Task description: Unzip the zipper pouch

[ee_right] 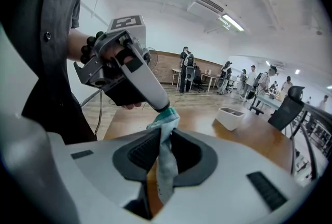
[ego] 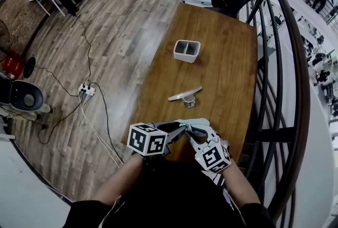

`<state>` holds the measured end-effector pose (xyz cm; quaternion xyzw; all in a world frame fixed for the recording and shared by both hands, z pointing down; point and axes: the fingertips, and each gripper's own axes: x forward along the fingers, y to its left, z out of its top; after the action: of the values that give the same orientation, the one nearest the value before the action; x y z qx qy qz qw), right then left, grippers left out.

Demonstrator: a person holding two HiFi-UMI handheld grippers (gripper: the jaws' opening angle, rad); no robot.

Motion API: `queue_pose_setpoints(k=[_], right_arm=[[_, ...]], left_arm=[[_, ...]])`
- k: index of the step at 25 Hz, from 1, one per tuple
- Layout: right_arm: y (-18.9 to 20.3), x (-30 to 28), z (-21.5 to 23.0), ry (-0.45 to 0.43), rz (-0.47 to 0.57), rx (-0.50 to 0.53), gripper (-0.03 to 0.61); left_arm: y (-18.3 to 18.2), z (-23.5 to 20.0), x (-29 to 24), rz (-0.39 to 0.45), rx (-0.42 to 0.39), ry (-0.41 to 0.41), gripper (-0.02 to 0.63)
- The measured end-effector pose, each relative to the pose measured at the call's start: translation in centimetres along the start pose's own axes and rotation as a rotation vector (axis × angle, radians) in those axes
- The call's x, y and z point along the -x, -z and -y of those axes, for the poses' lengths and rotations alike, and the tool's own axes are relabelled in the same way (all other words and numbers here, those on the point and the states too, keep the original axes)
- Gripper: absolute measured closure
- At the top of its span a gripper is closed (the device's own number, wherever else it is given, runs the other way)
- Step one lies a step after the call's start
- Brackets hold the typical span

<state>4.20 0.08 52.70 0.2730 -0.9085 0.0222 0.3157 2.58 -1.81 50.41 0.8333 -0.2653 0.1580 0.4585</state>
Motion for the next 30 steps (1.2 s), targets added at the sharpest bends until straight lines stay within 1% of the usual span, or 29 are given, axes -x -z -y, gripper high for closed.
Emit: queue_pose_setpoints(k=[7, 12, 18, 20, 21, 27, 30], right_arm=[[0.7, 0.4, 0.7, 0.012, 0.019, -0.084, 0.518], [0.9, 0.4, 0.8, 0.013, 0.028, -0.106, 0.517], [1.1, 0.6, 1.2, 0.009, 0.034, -0.131, 0.517], [1.0, 0.7, 1.3, 0.009, 0.031, -0.135, 0.517], [1.0, 0.6, 1.3, 0.009, 0.03, -0.138, 0.517], [1.4, 0.3, 1.2, 0.002, 0.027, -0.119, 0.517], [1.6, 0.4, 1.2, 0.003, 0.035, -0.118, 0.517]], left_arm=[[0.0, 0.0, 0.4, 0.01, 0.03, 0.031, 0.5], [0.4, 0.1, 0.5, 0.005, 0.05, 0.071, 0.503], [0.0, 0.2, 0.7, 0.043, 0.139, 0.124, 0.517], [-0.3, 0.1, 0.9, 0.059, 0.157, 0.124, 0.584], [-0.4, -0.1, 1.0, 0.062, 0.16, 0.121, 0.589], [0.3, -0.8, 0.5, 0.011, 0.15, 0.117, 0.589], [1.0, -1.1, 0.3, -0.028, 0.118, 0.108, 0.589]])
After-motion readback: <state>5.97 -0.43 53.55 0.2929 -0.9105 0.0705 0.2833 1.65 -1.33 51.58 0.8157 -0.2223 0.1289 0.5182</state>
